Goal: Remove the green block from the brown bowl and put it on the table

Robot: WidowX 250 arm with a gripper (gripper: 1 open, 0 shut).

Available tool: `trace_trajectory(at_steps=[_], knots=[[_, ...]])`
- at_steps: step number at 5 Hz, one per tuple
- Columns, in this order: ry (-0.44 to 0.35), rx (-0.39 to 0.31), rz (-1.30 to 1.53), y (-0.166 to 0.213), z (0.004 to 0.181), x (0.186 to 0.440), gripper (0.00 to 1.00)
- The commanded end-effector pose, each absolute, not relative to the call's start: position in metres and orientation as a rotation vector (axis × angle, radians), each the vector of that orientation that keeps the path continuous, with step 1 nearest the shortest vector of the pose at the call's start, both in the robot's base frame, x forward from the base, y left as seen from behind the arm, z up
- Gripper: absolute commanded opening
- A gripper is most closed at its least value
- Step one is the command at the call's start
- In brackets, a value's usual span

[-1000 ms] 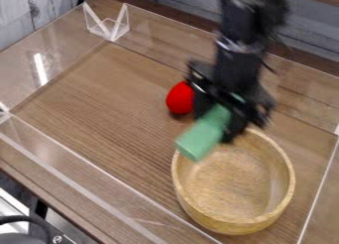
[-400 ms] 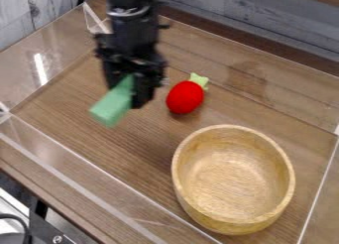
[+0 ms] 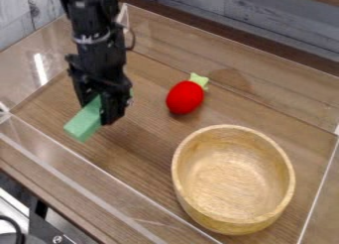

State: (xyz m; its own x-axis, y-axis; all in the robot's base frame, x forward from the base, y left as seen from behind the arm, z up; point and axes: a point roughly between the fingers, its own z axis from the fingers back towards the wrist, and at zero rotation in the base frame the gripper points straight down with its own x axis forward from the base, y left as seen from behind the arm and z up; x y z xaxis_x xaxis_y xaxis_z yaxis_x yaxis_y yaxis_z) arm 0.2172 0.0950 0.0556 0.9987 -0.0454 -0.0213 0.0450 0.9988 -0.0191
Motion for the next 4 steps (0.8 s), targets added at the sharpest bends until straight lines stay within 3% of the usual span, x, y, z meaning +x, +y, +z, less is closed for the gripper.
trace_trajectory(at_steps=[1, 2, 4], knots=[[-0.005, 0.001, -0.067, 0.101, 0.043, 0.213, 0.0], [-0.006, 0.004, -0.074, 0.102, 0.031, 0.206, 0.0], [0.002, -0.019, -0.031, 0.097, 0.033, 0.21, 0.0]])
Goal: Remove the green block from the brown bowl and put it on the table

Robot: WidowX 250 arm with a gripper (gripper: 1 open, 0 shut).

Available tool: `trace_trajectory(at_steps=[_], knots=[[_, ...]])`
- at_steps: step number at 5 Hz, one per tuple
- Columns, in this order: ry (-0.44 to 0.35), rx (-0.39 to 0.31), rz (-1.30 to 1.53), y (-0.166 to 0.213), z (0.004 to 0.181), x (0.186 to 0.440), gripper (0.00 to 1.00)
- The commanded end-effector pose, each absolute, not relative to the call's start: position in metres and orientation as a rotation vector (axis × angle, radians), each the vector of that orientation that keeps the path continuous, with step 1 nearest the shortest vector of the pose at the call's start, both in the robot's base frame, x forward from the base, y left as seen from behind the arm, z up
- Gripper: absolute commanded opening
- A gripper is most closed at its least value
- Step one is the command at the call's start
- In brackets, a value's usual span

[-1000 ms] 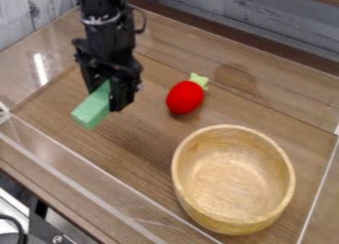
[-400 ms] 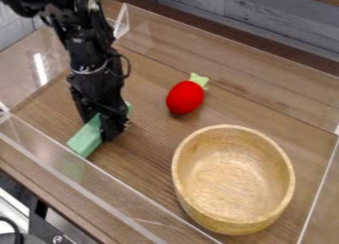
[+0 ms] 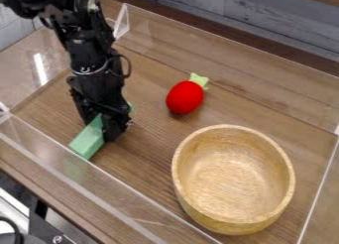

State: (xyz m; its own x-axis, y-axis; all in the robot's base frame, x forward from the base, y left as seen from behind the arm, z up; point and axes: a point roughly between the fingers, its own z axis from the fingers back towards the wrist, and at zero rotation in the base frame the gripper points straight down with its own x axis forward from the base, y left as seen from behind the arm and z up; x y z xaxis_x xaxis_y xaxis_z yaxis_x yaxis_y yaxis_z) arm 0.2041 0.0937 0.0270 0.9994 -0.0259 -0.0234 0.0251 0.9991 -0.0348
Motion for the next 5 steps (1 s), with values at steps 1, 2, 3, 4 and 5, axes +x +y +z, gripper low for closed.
trace_trajectory(at_steps=[1, 2, 3, 4, 5], knots=[[0.008, -0.03, -0.012, 0.094, 0.035, 0.211, 0.0], [0.012, -0.035, -0.004, 0.094, 0.038, 0.211, 1.0], [0.0, -0.041, -0.002, 0.093, 0.045, 0.214, 1.0], [-0.01, -0.047, -0.001, 0.093, 0.05, 0.217, 1.0], [-0.024, -0.053, -0.004, 0.092, 0.059, 0.22, 1.0]])
